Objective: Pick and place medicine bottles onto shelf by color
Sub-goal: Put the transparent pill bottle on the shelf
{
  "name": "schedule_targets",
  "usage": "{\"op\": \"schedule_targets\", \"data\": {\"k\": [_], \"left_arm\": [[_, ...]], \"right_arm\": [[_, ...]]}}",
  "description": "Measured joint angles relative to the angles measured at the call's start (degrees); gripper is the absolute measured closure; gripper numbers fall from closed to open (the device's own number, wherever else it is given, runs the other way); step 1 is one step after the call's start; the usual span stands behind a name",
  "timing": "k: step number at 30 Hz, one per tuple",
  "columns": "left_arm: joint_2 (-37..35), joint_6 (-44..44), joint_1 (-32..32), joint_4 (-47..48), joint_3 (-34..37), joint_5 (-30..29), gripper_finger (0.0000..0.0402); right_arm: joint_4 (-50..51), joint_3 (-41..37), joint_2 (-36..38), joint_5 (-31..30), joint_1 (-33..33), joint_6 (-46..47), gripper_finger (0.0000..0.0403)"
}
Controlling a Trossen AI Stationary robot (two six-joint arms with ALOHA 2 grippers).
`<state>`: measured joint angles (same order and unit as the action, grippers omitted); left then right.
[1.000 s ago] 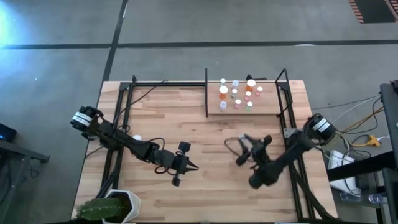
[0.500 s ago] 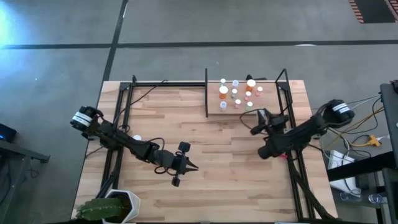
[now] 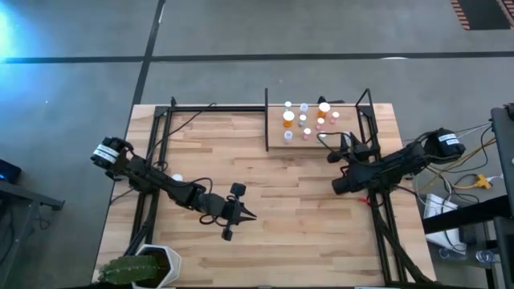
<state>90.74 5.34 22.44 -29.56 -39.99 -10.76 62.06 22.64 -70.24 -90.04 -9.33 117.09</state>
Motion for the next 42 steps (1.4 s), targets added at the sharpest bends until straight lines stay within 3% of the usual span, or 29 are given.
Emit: {"op": "schedule_targets", "data": {"k": [7,12,15,20,26,29,34,39,42], "left_arm": [[0.00,0.01,-0.02,0.03,0.02,0.00,0.0388],[0.00,-0.02,0.03,0.03,0.04,0.00,0.0388],[0.00,-0.02,0.07,0.04,0.04,0.00,0.0388],[0.00,-0.04,0.07,0.09,0.09,0.00,0.0388],[0.00,-0.02,0.09,0.09,0.11,0.00,0.0388],[0.00,-0.02,0.09,0.11,0.11,0.01,0.0388],[0.00,-0.09,0.09,0.15,0.13,0.02,0.0388],[0.00,-0.24,0.13,0.10,0.57,0.00,0.0388],[0.00,-0.22,0.13,0.13,0.84,0.01,0.0388]], "right_arm": [[0.01,5.70,0.07,0.22,-4.73,-12.91,0.0280],[-1.35,13.37,0.00,8.70,-6.30,-30.89,0.0278],[-7.65,17.20,0.12,18.41,-6.11,-48.67,0.0278],[-26.55,19.24,0.48,41.33,-3.08,-81.85,0.0278],[-59.25,12.72,0.30,66.02,4.57,-103.76,0.0278],[-80.10,6.72,-0.13,73.70,9.21,-111.32,0.0278],[-103.72,-2.57,0.52,68.84,15.06,-117.24,0.0277],[-118.51,-10.68,2.67,46.10,14.33,-120.79,0.0277],[-125.51,-14.12,2.76,39.64,13.01,-122.49,0.0277]]}}
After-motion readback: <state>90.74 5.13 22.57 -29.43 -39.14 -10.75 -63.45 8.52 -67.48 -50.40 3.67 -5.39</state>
